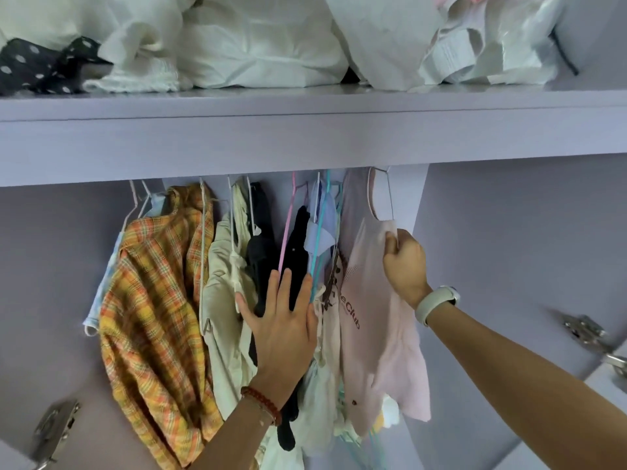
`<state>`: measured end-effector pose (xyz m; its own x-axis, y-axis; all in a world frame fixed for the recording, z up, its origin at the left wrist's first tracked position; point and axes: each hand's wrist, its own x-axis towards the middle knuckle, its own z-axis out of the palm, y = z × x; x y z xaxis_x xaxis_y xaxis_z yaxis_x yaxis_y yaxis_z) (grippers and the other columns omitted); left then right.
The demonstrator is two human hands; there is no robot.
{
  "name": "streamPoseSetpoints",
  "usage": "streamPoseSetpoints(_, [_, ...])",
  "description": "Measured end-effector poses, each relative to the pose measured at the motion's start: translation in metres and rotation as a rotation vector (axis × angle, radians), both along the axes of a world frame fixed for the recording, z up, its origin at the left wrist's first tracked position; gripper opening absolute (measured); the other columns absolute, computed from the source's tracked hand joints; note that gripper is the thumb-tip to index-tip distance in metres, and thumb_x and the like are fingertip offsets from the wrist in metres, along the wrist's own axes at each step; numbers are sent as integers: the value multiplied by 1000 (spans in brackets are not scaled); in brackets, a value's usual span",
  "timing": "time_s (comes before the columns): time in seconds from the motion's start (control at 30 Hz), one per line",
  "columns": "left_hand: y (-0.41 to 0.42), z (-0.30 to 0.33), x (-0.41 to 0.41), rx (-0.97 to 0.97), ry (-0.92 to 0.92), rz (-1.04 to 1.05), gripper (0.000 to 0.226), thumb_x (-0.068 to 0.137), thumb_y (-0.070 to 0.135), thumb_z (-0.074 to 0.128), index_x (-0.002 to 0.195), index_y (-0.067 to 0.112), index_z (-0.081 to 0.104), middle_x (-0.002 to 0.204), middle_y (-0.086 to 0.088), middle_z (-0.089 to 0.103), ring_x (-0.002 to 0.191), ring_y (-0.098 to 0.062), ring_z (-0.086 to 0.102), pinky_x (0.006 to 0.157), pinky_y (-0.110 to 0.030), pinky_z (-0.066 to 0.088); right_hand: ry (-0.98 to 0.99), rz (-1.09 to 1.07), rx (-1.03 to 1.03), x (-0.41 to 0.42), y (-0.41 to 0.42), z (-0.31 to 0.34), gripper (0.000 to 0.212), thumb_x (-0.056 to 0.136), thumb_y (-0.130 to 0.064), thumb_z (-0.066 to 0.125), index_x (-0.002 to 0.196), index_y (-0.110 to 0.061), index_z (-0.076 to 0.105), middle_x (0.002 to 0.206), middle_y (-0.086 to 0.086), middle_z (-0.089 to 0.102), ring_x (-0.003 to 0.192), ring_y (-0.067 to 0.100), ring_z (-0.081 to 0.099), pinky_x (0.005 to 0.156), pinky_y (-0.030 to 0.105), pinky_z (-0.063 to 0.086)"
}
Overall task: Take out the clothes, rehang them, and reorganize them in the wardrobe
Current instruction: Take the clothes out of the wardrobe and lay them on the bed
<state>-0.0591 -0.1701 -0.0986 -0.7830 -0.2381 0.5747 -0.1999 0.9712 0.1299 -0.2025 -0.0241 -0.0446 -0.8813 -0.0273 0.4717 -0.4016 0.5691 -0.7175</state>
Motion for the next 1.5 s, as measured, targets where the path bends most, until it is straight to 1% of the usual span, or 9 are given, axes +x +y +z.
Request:
streamPoseSetpoints(0.23, [33,17,-6,-69,202,-158,40,82,17,44,118,16,60,134,-12,51,134,-34,33,103,-68,0,-417,-57,202,18,65,-72,30,95,-26,41,68,-13,37,68,4,48,72,27,46,64,30,32])
streamPoseSetpoints(0.37, [72,3,-12,100,247,-525,36,79,10,54,114,13,60,130,-11,53,133,-28,35,111,-52,20,-350,-254,134,67,110,-108,22,95,-23,40,74,-16,41,80,18,62,77,39,54,62,31,31])
streamPoseSetpoints(0.47, [100,-23,-19,244,43,-618,42,78,2,60,120,5,57,131,-15,51,129,-34,41,99,-57,38,-404,-369,186,111,149,-118,29,90,-36,43,70,-17,48,73,8,64,77,37,56,61,30,34])
streamPoseSetpoints(0.63, [161,-71,-20,237,-287,-662,53,85,17,60,134,7,44,140,-18,42,132,-35,36,103,-62,22,-461,-474,327,197,223,-128,38,87,-44,51,57,-23,43,56,-2,56,70,32,56,56,28,32])
streamPoseSetpoints(0.77, [218,-101,8,169,-395,-878,33,88,22,60,118,10,60,115,-15,63,114,-36,55,98,-70,18,-458,-586,459,274,280,-133,33,87,-44,53,66,-18,56,64,4,65,69,31,59,56,27,34])
streamPoseSetpoints(0.87, [262,-107,33,199,-527,-1151,20,91,27,42,90,19,61,80,-9,68,77,-31,65,80,-47,48,-425,-675,494,345,324,-129,33,86,-42,54,64,-18,59,58,1,63,59,29,59,52,26,38])
streamPoseSetpoints(1.1, [407,-107,152,333,-874,-1569,17,95,17,47,81,14,57,70,11,58,72,-23,59,62,-26,35,-430,-1034,426,532,406,-130,26,82,-25,62,61,-11,55,63,3,56,57,25,58,46,25,35])
streamPoseSetpoints(1.27, [504,-98,242,327,-780,-1745,13,90,23,57,79,16,59,58,12,52,58,-15,52,55,-30,39,-593,-1232,241,651,426,-147,15,87,-24,61,75,-15,60,63,6,65,56,31,60,49,25,34])
streamPoseSetpoints(1.5, [630,-74,367,308,-502,-2029,8,81,13,68,76,8,66,74,-6,65,72,-27,58,73,-38,41,-421,-1687,128,745,433,-149,9,87,-6,57,88,-5,66,75,6,69,60,23,63,49,27,42])
